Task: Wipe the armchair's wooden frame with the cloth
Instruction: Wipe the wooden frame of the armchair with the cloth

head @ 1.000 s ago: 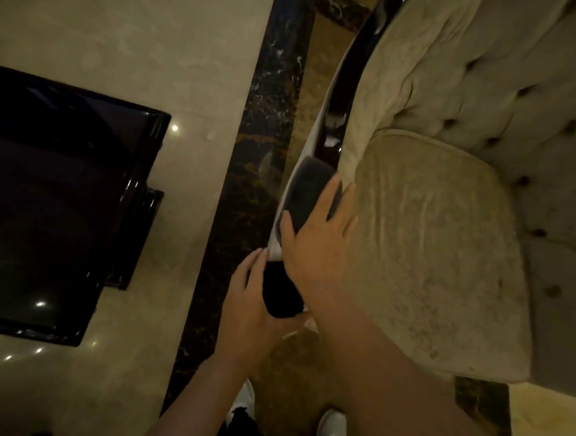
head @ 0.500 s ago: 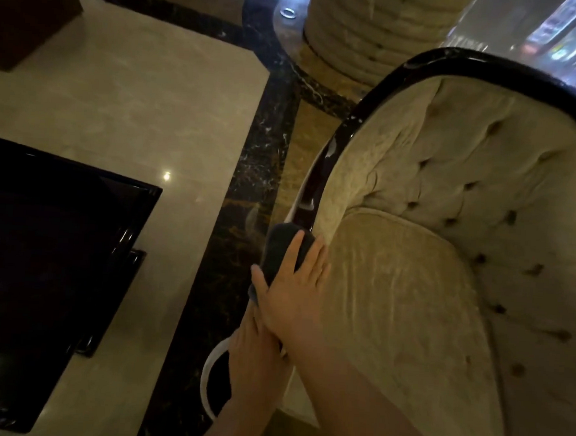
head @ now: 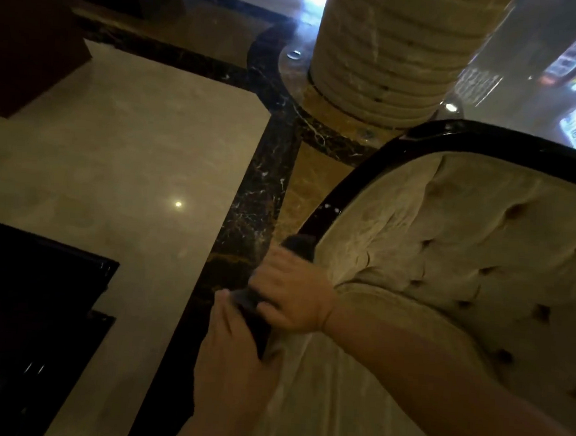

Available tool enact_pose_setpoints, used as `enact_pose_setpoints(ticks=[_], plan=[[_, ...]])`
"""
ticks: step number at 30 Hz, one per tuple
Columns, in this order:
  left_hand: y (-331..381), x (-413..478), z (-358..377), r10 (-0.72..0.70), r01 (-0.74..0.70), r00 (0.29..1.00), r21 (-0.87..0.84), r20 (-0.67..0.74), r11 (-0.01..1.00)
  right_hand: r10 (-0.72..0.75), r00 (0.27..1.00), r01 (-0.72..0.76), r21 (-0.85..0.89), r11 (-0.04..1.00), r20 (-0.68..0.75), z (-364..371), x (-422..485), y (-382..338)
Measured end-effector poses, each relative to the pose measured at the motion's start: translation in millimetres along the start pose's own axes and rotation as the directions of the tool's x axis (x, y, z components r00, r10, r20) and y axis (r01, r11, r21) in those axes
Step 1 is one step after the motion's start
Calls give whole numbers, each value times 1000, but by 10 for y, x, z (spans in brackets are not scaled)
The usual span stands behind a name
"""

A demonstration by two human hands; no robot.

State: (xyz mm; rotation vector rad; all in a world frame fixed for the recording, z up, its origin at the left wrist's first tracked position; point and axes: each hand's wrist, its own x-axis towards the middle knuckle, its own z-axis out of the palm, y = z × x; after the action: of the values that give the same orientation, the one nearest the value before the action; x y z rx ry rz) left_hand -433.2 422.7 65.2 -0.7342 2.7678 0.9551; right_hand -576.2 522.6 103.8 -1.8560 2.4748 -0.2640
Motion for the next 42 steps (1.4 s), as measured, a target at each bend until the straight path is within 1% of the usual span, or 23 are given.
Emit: enact_pose_setpoints(ticks=[3,5,8,10,11,15,18,20,21,23,24,25,26,28,29,30,31,33,34,35,39,40,42], plan=[[433,549,-87,88,-86,987,23,-131,996,262,958,-277,-149,949,-113,-129,112,587],[581,780,-134,130,-125,987,62,-89,990,356,921,-371,-72,926,-161,-3,83,520],[651,871,-135,79,-76,995,54,-59,996,216,975,-218,-30,976,-51,-47,-38,542],[637,847,-158,34,-31,998,56,-48,998,53,998,-45,-150,988,46,-281,-39,979],[647,860,-151,39,-35,998,81,-49,996,73,997,-68,-247,967,10,-362,-10,1184],[873,1116,-93,67,-67,998,69,-1,995,535,838,-546,-134,827,-111,-213,57,979],[960,1291,-97,115,-116,993,38,16,993,259,964,-246,-171,954,57,-328,-64,1074],[1009,1380,-93,110,-112,994,62,28,992,229,972,-197,-337,921,59,-693,-111,1587],[1044,1423,-90,125,-126,992,87,12,988,348,936,-344,-353,870,-54,-838,-98,1794],[1143,1514,-89,164,-164,986,95,9,982,661,707,-707,-240,665,-254,-908,-8,1800],[1197,1563,-87,183,-183,983,80,10,980,703,646,-763,-211,611,-297,-773,53,1671],[1249,1608,-99,203,-203,979,66,3,977,689,669,-741,-182,646,-279,-616,84,1507],[1305,1657,-115,224,-224,974,59,-1,973,612,763,-645,-195,739,-206,-530,45,1376],[1424,1794,-151,254,-254,967,52,8,966,333,943,-322,-293,900,-11,-722,-140,1576],[1465,1847,-156,259,-259,966,49,11,965,259,966,-237,-381,894,9,-870,-228,1812],[1511,1905,-147,269,-269,963,53,13,962,305,951,-296,-407,864,-44,-1025,-297,2069],[1565,1961,-127,281,-282,959,62,15,957,473,861,-507,-349,788,-184,-1160,-359,2284],[1706,2064,-87,292,-292,956,53,3,955,762,480,-867,-101,488,-435,-1238,-429,2422],[1801,2120,-78,295,-294,956,39,-6,955,798,368,-911,-15,412,-478,-1151,-404,2378],[1934,2185,-83,304,-304,952,25,-14,952,805,361,-910,12,415,-470,-1080,-380,2303],[2630,2423,-137,376,-373,925,47,-62,927,604,770,-637,-305,708,-205,-1413,-850,2682],[2805,2450,-144,400,-397,914,66,-63,916,626,760,-644,-329,691,-173,-1606,-1004,2872],[3155,2500,-122,459,-450,887,121,-56,885,786,542,-840,-210,500,-297,-1817,-1291,3176]])
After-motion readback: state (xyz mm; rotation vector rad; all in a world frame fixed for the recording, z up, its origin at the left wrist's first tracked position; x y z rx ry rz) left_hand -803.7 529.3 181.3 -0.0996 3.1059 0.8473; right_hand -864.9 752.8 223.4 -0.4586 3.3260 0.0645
